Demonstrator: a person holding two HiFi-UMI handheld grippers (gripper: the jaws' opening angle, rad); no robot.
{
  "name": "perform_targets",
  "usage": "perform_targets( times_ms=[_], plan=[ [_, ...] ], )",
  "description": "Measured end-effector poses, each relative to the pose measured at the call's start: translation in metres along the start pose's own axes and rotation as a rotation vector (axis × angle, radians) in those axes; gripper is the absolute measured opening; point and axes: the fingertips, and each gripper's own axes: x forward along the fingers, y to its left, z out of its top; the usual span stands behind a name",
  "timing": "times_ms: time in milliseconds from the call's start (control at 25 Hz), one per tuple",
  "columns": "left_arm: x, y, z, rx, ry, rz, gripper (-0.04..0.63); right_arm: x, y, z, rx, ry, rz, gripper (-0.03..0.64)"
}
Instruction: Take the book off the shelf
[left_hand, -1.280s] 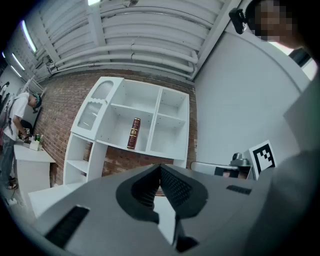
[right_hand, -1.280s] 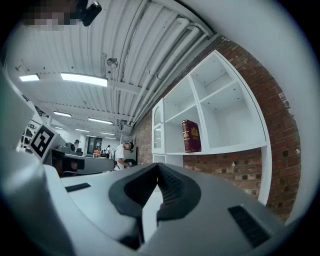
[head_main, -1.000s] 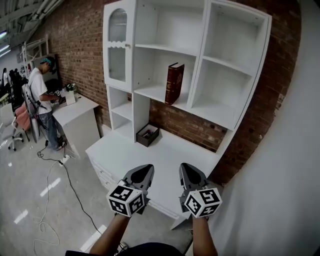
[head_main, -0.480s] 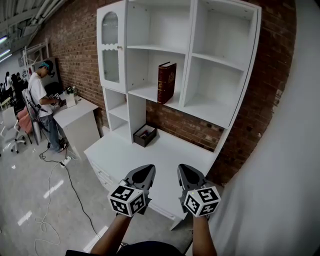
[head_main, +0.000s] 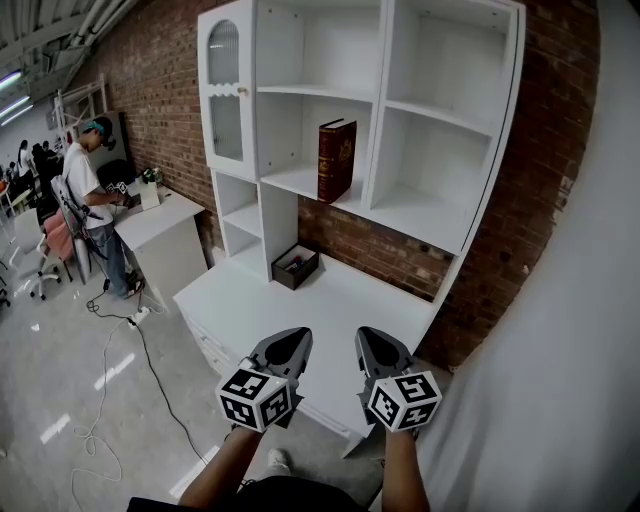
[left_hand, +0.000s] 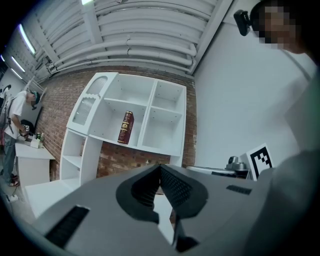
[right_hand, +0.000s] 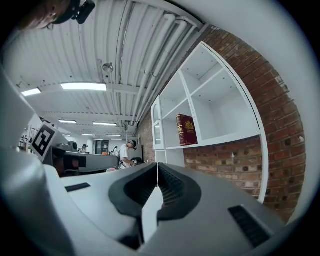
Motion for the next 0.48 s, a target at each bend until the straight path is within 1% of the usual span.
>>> perform_targets(
  times_ms=[280,480],
  plan=[
    [0.013,0.003,0.000,0.005,-0.001,-0.017,0.017,0.009,-0.008,-0.002,0.000,0.000,-0.008,0.020],
    [0.022,0.017,0.004,0.000,-0.003,-0.025,0.017,0.026,-0.011,0.001,-0.005,-0.002,-0.011,0.020]
  ],
)
